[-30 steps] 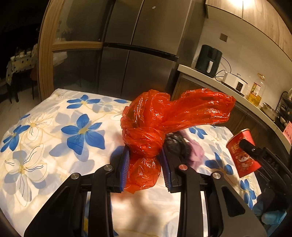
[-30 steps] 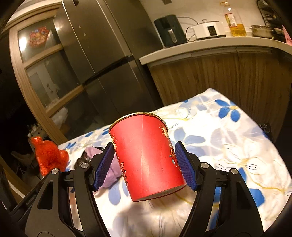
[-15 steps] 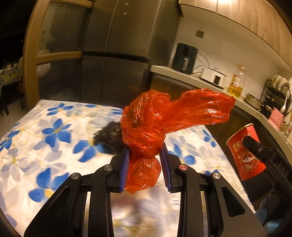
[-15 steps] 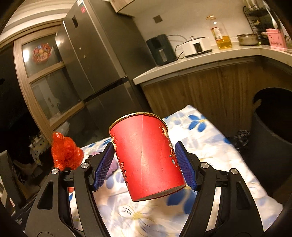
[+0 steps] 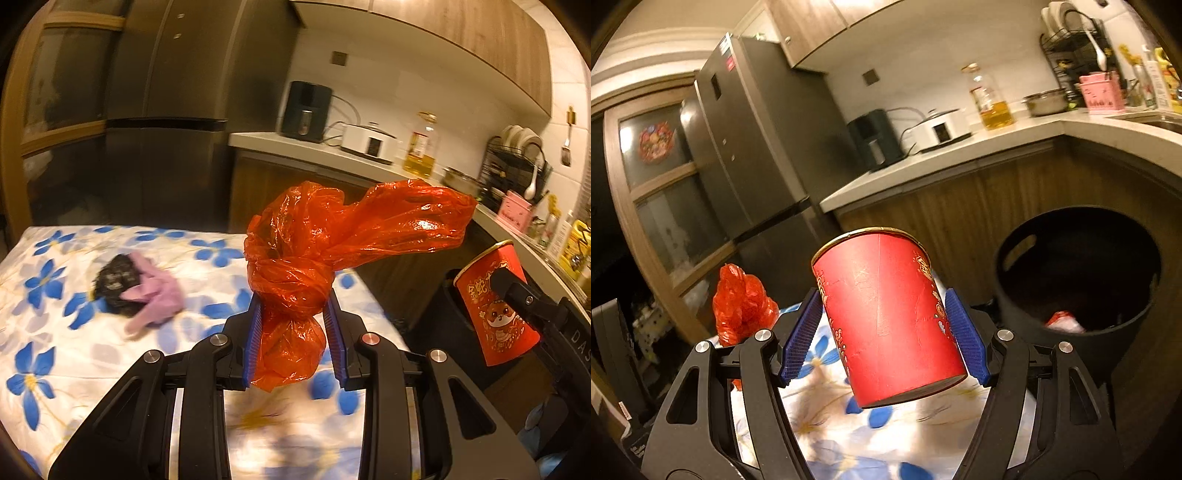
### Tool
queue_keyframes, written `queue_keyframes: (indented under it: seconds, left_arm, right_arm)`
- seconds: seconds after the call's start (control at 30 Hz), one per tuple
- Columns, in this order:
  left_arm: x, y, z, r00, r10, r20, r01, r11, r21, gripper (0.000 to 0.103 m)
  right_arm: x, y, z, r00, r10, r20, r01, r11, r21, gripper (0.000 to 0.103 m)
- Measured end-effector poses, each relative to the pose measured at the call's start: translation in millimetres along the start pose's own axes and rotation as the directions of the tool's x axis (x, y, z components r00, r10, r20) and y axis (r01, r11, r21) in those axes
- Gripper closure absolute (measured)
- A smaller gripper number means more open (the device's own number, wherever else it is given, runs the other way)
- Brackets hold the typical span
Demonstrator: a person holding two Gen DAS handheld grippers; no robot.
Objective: Collect trash
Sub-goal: 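Carry the red mesh bag and red cup in both tools over the black bin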
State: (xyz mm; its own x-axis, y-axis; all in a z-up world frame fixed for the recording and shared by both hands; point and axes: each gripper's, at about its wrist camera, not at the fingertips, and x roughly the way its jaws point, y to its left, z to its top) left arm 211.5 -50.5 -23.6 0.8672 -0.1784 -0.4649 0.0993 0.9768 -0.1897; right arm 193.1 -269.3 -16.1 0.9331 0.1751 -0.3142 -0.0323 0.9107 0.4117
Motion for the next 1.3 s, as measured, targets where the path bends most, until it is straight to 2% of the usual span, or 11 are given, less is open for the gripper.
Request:
queue_keyframes:
  seconds: [0.43,0.83,1.3]
  left_arm:
    - [18.6,-90.6,8.9,0.991,-0.13,0.0,0.13,0.987,0.097,0.071]
    - [35.4,-161.4,15.0,0.975,-0.224,0.001,0.221,0.96,0.172,0.071]
    - [60.5,-210.5,13.6,0.959,-0.283,-0.025,0.282,0.938,0.203,0.071]
  right_arm:
    - [-37.9,-56.8,32.0,0.99,-0.096,0.104,0.092,0.995,0.044,0.035]
    - [-54.4,-105.8,52.6,0.975,-0.161,0.152,0.148,0.984,0.095,0.035]
    - [-59.2,-145.9,72.0,0.962,-0.206,0.177,0.18,0.972,0.148,0.035]
